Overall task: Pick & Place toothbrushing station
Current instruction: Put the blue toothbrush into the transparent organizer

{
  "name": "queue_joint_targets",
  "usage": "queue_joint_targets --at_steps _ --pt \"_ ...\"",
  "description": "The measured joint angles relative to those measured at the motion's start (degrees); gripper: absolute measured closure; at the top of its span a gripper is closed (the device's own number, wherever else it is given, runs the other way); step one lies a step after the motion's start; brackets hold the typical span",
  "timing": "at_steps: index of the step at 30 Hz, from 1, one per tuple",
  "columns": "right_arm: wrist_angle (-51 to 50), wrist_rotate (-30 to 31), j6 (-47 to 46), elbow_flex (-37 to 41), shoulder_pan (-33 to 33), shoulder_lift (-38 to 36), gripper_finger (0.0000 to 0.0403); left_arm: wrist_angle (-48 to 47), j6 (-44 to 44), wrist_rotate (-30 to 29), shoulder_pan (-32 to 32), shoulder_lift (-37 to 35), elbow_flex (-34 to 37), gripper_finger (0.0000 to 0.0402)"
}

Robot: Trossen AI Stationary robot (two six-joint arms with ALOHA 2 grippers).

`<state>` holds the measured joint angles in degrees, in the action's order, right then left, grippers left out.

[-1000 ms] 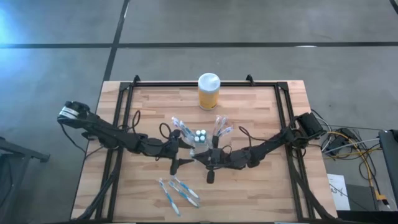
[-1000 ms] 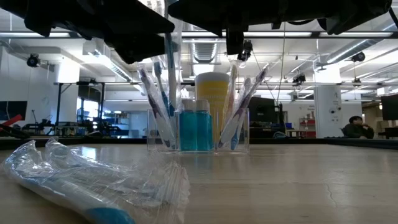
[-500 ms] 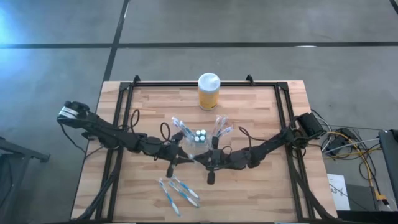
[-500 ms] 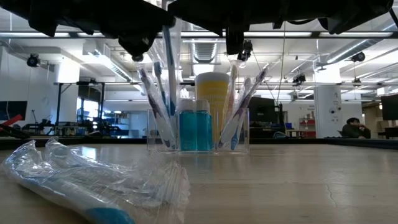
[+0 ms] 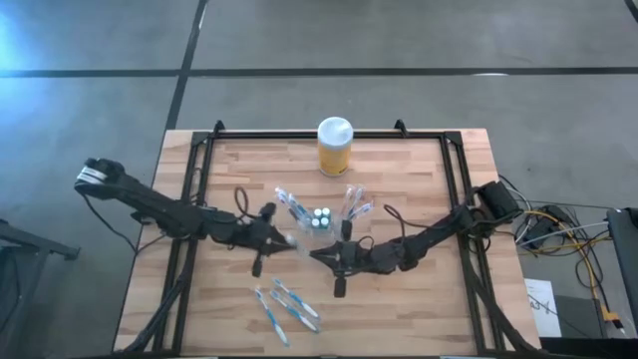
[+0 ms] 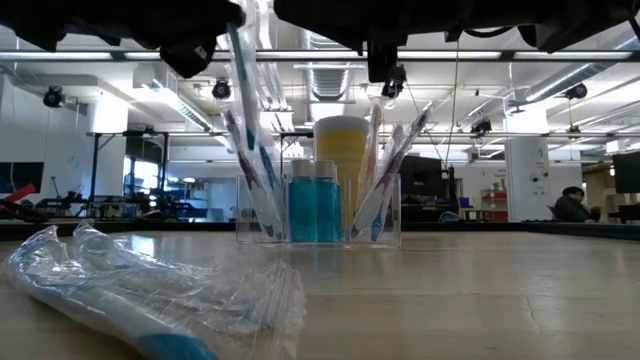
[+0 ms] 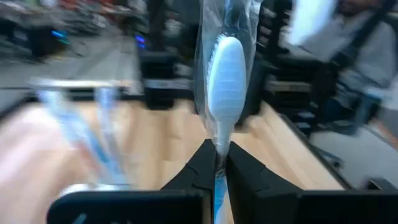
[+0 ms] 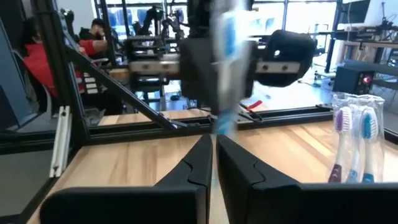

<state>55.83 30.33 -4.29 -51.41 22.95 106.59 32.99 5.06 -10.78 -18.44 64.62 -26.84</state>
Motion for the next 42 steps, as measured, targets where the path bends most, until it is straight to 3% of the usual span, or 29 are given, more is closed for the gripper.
queue_joint_targets --at_steps 7,10,19,34,42 --pt "0.08 -0.14 2.42 0.25 1.56 -0.37 0.0374 0.06 1.86 -21.13 0.61 -7.84 5.98 0.0382" --pt "0.09 -0.17 3.84 0.25 2.38 -0.47 0.0374 2.42 1.91 -25.29 1.72 -7.99 7.33 0.0382" --pt "0.13 -0.24 5.2 0.43 4.21 -0.47 0.0374 7.04 7.19 -22.86 6.83 -2.08 7.51 0.0382" --pt "0.09 -0.35 5.4 0.45 4.32 -0.51 0.0374 23.04 10.07 -22.65 7.13 19.21 7.51 0.0382" --pt "0.07 -0.33 5.4 0.54 4.32 -0.53 0.0374 26.17 10.25 -23.29 7.1 24.12 7.33 0.0382"
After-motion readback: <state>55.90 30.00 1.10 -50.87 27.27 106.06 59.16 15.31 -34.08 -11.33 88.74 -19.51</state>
